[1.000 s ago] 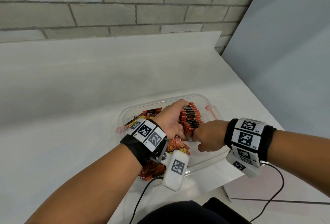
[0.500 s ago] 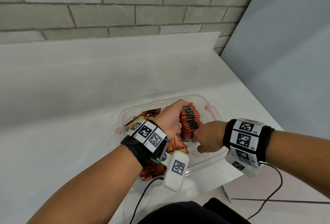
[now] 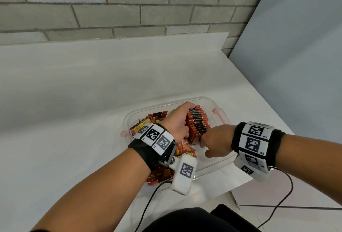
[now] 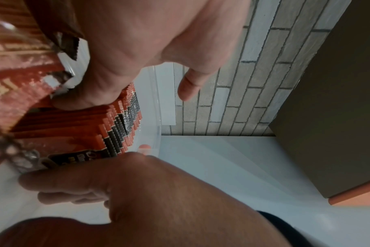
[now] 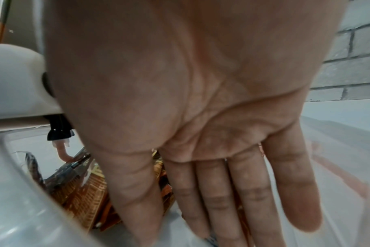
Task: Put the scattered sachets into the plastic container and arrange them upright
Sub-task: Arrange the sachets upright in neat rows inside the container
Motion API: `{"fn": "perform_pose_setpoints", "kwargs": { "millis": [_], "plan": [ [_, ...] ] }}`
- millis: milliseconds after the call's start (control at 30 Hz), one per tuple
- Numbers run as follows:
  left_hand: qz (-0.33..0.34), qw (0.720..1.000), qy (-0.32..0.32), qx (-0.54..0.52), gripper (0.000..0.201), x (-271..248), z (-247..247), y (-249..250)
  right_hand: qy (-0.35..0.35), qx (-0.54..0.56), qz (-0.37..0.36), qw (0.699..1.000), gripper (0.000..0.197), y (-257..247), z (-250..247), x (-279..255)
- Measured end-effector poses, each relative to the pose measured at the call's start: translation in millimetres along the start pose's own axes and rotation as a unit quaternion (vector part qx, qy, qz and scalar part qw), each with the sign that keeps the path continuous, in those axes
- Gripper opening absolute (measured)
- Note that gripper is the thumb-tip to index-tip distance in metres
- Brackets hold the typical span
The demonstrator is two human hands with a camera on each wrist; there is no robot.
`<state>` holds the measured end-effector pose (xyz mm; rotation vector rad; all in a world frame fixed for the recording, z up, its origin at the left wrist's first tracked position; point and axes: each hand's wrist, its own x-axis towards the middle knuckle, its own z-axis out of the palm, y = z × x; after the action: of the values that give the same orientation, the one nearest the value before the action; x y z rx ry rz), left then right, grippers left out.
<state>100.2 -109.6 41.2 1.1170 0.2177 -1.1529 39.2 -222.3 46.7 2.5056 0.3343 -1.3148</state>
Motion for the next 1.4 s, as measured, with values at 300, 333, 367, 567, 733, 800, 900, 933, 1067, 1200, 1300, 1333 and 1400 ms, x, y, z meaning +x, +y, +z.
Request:
{"fn": "perform_pose_setpoints", "kwargs": {
  "millis": [300,333,367,567,733,800,900,933,1067,1200,1300,1333,1400],
  "plan": [
    [0.006,0.999,0.022,-0.026,0.020,-3.4,1.1,1.0,0.025,0.036,-0.004,0.999,0.037,3.0,-1.0,-1.2],
    [0.004,0.999,0.022,-0.027,0.021,-5.0,1.7,1.8,0.027,0.040,-0.004,0.999,0.036,3.2,-0.9,-1.4],
    [0.003,0.999,0.021,-0.028,0.022,-5.4,1.8,2.4,0.029,0.043,-0.006,0.999,0.035,3.0,-1.3,-2.0],
    [-0.005,1.000,0.011,-0.018,0.020,-5.2,-0.9,1.7,0.039,0.066,0.000,0.997,0.030,3.7,-2.9,-4.2],
    [0.006,1.000,0.009,0.008,0.019,-21.0,-1.1,7.7,0.082,0.115,-0.010,0.990,0.029,5.2,-1.6,-6.2],
    [0.029,0.998,0.007,0.046,0.025,-31.2,-9.8,15.1,0.097,0.136,-0.008,0.986,0.028,5.1,-3.6,-9.9],
    [0.076,0.991,0.001,0.109,0.042,-47.6,-35.0,31.7,0.140,0.206,-0.006,0.968,0.027,8.5,-8.0,-16.4],
    [0.099,0.987,0.016,0.123,0.039,-54.2,-44.9,38.8,0.171,0.233,-0.007,0.957,0.024,9.1,-10.2,-17.6],
    [0.176,0.947,0.163,0.213,0.032,-71.3,-89.5,66.7,0.212,0.342,-0.019,0.915,0.043,-2.2,-21.1,-20.3],
    [0.164,0.899,0.227,0.337,0.022,-71.9,-126.2,72.9,0.143,0.319,-0.046,0.936,0.065,-24.7,-22.5,-13.5],
    [0.115,0.884,0.183,0.415,0.029,-69.2,-137.5,64.3,0.122,0.294,-0.039,0.947,0.064,-35.1,-23.7,-7.1],
    [0.102,0.884,0.163,0.426,0.030,-67.7,-138.2,60.7,0.116,0.282,-0.038,0.952,0.062,-37.1,-25.1,-6.0],
    [0.095,0.883,0.141,0.438,0.030,-64.5,-139.4,53.6,0.098,0.259,-0.048,0.960,0.060,-40.8,-28.2,-4.8]
  ]
}}
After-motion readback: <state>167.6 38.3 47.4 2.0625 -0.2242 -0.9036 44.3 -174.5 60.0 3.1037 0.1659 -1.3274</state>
